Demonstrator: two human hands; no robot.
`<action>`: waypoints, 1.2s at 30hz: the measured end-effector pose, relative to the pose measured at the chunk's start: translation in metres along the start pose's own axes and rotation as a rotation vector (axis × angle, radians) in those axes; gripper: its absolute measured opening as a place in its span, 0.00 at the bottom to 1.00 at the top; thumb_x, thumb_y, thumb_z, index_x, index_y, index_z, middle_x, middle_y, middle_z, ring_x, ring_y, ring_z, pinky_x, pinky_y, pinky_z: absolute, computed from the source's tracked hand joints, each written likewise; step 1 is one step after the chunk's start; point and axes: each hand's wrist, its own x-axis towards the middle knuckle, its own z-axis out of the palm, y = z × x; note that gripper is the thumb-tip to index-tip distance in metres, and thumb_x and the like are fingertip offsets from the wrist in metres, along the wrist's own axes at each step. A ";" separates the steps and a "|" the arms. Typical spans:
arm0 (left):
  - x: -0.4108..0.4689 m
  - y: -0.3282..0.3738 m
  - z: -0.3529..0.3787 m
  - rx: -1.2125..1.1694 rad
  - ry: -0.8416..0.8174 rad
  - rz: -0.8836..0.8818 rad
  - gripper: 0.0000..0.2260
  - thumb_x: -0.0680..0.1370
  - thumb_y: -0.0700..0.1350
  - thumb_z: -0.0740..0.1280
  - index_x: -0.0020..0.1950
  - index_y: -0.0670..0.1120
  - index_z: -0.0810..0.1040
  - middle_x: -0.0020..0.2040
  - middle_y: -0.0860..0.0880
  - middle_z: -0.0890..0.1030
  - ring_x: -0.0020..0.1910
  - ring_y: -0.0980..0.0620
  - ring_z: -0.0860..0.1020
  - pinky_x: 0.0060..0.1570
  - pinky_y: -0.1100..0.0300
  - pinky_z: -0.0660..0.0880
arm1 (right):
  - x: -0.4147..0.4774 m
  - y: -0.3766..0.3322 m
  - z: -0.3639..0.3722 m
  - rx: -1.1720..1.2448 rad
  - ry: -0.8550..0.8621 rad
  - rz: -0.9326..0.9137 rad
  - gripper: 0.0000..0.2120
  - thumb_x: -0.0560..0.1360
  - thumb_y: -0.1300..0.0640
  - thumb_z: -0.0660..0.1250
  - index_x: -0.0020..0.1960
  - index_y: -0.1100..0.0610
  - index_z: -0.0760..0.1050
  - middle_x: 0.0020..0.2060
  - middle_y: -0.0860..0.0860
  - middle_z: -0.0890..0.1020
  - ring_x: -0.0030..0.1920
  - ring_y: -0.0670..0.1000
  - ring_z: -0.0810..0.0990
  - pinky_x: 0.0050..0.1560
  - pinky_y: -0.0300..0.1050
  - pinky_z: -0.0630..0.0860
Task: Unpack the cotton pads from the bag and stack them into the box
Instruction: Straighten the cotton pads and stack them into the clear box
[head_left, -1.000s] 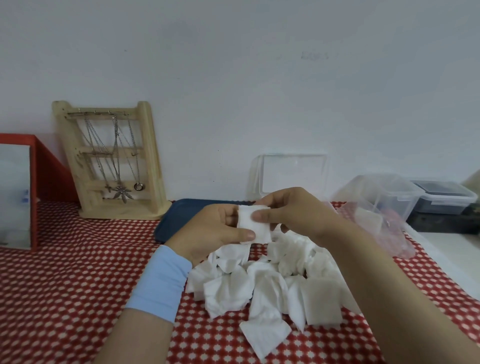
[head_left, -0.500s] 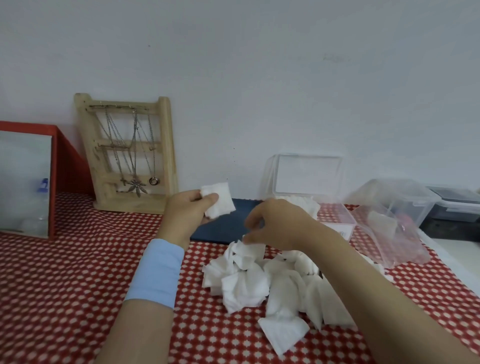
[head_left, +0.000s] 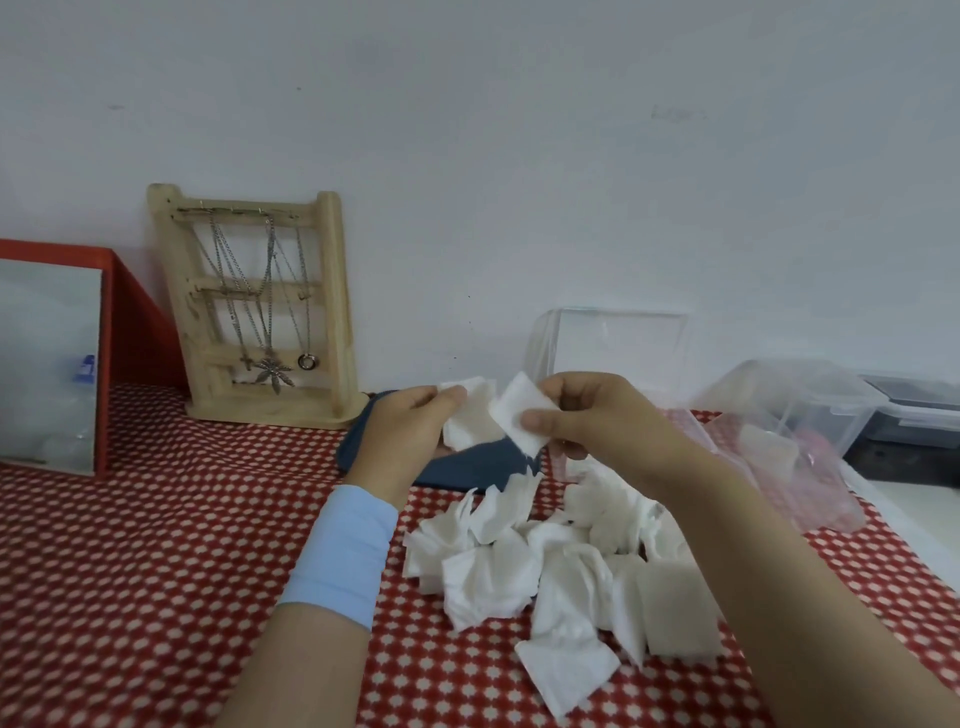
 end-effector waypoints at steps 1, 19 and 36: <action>-0.001 0.000 0.003 -0.042 -0.004 -0.014 0.11 0.80 0.45 0.70 0.51 0.37 0.85 0.50 0.39 0.86 0.53 0.41 0.85 0.55 0.42 0.82 | 0.000 -0.001 0.000 0.080 0.010 -0.010 0.02 0.75 0.62 0.74 0.45 0.60 0.82 0.34 0.55 0.82 0.28 0.48 0.73 0.28 0.38 0.67; -0.020 0.012 0.029 -0.379 -0.250 -0.164 0.16 0.83 0.48 0.66 0.63 0.38 0.81 0.56 0.40 0.86 0.55 0.46 0.86 0.50 0.55 0.84 | 0.005 0.005 0.016 -0.156 0.323 0.050 0.14 0.67 0.55 0.81 0.37 0.62 0.79 0.30 0.54 0.79 0.29 0.47 0.75 0.33 0.39 0.76; -0.009 0.014 -0.003 -0.179 -0.260 -0.170 0.09 0.81 0.39 0.68 0.59 0.39 0.81 0.54 0.41 0.86 0.54 0.46 0.85 0.44 0.58 0.83 | 0.007 0.006 0.024 -0.038 0.273 0.043 0.09 0.78 0.49 0.70 0.52 0.53 0.82 0.41 0.45 0.85 0.34 0.43 0.81 0.37 0.36 0.76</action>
